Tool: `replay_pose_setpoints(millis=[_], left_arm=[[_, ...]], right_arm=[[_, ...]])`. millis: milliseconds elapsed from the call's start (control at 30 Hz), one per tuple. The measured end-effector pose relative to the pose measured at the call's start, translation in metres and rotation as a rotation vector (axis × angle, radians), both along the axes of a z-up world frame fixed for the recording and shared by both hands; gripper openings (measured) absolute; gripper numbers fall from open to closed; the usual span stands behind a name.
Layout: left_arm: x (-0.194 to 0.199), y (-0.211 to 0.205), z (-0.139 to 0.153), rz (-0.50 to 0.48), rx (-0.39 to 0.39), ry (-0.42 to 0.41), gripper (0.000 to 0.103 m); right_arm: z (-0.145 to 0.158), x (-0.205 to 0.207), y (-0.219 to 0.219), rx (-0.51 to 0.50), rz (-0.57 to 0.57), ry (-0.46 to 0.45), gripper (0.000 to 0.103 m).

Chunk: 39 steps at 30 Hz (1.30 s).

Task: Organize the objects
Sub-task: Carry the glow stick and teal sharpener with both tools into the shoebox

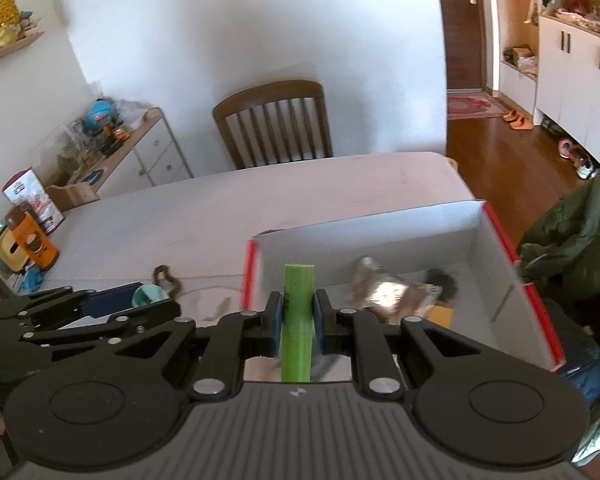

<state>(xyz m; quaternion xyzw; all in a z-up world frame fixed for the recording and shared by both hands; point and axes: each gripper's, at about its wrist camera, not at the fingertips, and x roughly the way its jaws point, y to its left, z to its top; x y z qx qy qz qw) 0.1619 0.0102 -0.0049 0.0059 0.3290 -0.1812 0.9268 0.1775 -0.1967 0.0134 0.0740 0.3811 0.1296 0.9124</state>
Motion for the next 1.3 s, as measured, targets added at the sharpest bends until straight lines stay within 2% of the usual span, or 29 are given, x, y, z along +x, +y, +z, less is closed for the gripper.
replay_pose_setpoints(millis=[333, 533, 833, 1300], left_arm=[[0.02, -0.046, -0.011, -0.012, 0.021, 0.027, 0.038], [0.036, -0.073, -0.024, -0.012, 0.042, 0.061, 0.038], [0.06, -0.105, -0.052, -0.013, 0.118, 0.116, 0.038], [0.106, -0.13, -0.08, 0.022, 0.21, 0.211, 0.038]], right_arm=[[-0.018, 0.017, -0.061, -0.006, -0.048, 0.026, 0.015], [-0.039, 0.029, -0.085, -0.027, -0.058, 0.071, 0.015], [-0.074, 0.038, -0.098, -0.06, -0.046, 0.138, 0.015], [-0.105, 0.05, -0.096, -0.112, 0.032, 0.2, 0.015]])
